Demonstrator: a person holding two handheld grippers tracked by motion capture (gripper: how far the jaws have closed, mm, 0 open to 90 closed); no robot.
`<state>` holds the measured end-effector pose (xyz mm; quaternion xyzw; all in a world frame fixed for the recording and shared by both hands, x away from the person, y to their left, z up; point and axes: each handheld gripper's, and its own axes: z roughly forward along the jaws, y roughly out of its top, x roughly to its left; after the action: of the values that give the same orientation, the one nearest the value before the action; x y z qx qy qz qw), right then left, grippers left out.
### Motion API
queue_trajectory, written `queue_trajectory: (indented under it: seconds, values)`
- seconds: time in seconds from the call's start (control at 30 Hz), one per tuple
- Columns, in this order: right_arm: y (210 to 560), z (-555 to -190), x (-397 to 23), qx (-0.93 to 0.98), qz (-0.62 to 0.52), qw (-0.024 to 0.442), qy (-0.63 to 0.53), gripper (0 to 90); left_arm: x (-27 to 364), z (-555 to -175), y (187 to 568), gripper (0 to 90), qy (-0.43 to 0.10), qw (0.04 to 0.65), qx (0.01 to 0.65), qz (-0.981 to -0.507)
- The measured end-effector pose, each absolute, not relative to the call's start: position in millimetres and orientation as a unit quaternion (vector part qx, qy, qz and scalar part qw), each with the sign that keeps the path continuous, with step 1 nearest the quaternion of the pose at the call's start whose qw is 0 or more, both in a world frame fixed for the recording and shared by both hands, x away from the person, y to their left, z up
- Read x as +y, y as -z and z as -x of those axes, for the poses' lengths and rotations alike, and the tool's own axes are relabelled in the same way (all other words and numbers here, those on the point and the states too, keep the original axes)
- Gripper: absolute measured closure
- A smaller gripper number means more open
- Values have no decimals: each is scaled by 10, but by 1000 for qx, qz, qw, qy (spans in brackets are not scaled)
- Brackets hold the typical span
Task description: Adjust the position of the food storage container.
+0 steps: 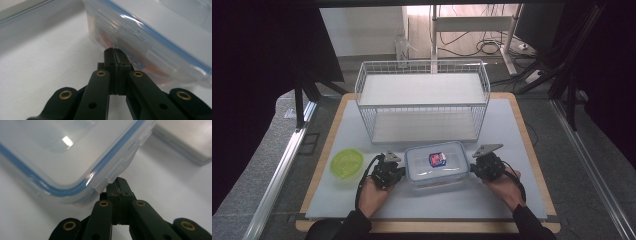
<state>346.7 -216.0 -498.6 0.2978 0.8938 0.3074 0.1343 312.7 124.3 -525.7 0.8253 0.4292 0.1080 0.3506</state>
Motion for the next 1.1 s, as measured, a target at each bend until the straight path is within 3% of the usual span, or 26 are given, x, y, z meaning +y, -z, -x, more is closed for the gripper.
queue_trajectory:
  seconds: [0.4, 0.77, 0.97, 1.1]
  values:
    - [4962, -3165, -2170, 894, -296, 128, -312, 900, 1220, -3242, 5250, 900, -107, 342, 425, -832]
    - [4976, -3193, -2195, 892, -299, 121, -316, 900, 1253, -3207, 5244, 900, -96, 353, 419, -831]
    - [4929, -3215, -2269, 888, -303, 128, -320, 835, 1365, -3143, 5194, 764, -104, 366, 427, -820]
    - [4899, -3262, -2385, 877, -320, 130, -334, 724, 1503, -3091, 5130, 681, -110, 386, 435, -806]
